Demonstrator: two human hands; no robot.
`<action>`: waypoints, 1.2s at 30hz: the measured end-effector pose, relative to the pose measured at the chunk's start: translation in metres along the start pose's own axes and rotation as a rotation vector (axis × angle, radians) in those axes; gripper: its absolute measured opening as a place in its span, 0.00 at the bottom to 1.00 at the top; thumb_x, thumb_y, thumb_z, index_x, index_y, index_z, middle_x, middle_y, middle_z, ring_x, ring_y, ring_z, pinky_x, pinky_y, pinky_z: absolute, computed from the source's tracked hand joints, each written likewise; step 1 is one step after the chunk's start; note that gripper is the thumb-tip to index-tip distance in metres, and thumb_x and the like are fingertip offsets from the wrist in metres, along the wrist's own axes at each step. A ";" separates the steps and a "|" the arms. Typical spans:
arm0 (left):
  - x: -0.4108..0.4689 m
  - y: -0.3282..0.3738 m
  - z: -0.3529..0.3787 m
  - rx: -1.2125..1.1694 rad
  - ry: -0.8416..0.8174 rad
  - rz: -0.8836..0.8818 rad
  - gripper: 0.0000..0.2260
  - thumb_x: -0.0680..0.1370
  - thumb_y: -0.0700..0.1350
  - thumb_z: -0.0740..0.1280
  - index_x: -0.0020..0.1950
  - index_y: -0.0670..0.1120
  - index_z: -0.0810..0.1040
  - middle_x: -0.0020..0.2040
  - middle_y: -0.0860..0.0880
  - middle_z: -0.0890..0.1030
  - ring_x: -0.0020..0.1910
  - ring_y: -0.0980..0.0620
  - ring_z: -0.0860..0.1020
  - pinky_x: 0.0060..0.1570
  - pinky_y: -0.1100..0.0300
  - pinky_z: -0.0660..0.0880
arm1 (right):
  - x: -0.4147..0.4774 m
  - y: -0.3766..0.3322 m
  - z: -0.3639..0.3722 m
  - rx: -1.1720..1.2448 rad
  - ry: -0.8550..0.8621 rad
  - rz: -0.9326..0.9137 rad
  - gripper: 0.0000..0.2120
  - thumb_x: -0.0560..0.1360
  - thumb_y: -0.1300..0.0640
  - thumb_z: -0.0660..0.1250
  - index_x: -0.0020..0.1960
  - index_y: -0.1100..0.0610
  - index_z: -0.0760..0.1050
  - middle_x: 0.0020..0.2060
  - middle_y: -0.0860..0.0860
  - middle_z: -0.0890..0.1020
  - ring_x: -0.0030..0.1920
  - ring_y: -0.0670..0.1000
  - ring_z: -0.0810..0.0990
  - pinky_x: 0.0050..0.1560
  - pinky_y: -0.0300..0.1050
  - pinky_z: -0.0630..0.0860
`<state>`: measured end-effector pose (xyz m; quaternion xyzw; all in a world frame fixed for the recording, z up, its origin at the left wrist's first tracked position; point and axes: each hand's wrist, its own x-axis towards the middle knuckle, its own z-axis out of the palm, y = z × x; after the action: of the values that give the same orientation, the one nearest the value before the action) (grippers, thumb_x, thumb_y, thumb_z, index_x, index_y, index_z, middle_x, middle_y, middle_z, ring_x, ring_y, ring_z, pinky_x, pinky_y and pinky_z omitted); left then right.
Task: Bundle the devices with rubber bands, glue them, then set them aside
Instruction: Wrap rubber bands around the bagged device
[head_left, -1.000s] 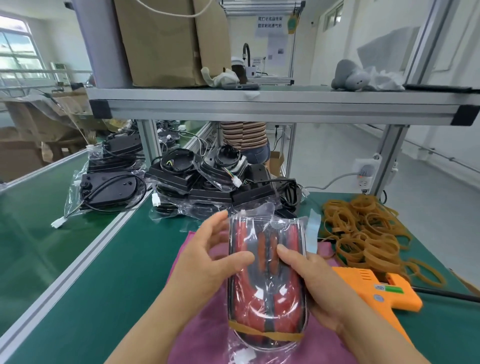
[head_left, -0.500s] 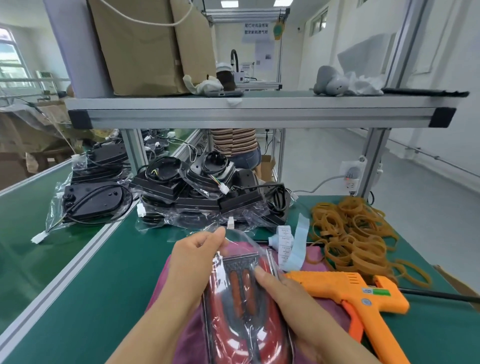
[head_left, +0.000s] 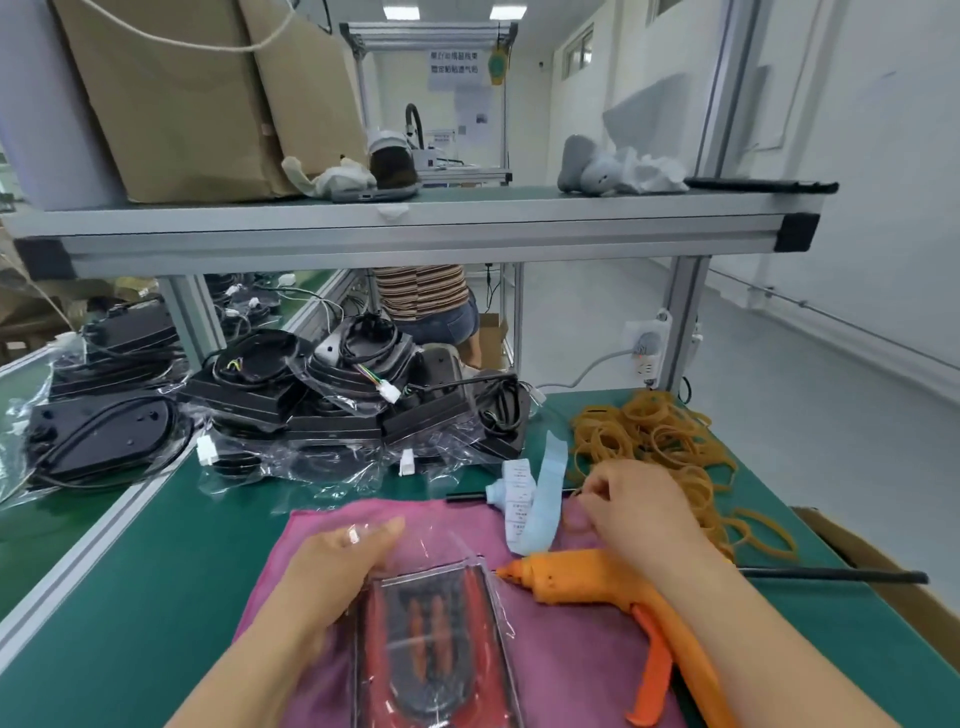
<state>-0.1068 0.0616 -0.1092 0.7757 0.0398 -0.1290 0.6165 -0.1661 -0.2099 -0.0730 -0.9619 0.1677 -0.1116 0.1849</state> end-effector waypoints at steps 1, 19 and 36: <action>-0.001 0.001 -0.003 0.014 0.057 0.030 0.14 0.75 0.53 0.73 0.45 0.41 0.85 0.40 0.47 0.86 0.44 0.46 0.82 0.54 0.49 0.77 | 0.012 0.010 -0.001 -0.085 -0.024 0.038 0.06 0.75 0.56 0.65 0.40 0.54 0.79 0.39 0.49 0.81 0.44 0.51 0.79 0.40 0.45 0.75; -0.043 0.047 -0.005 0.055 0.306 0.426 0.04 0.75 0.52 0.71 0.41 0.61 0.83 0.41 0.63 0.84 0.42 0.62 0.80 0.43 0.62 0.73 | 0.021 0.015 -0.027 0.101 0.101 0.069 0.12 0.81 0.55 0.60 0.46 0.59 0.80 0.41 0.53 0.82 0.43 0.54 0.79 0.42 0.48 0.77; -0.053 0.048 -0.008 -1.000 -0.632 0.017 0.10 0.75 0.49 0.66 0.38 0.47 0.81 0.36 0.50 0.79 0.38 0.51 0.79 0.50 0.51 0.76 | -0.044 -0.100 -0.012 1.222 -0.723 -0.054 0.11 0.79 0.61 0.66 0.37 0.56 0.76 0.31 0.49 0.77 0.25 0.42 0.67 0.21 0.30 0.61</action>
<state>-0.1464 0.0635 -0.0492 0.3151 -0.0959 -0.3144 0.8903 -0.1820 -0.1097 -0.0299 -0.6666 -0.0209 0.1360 0.7326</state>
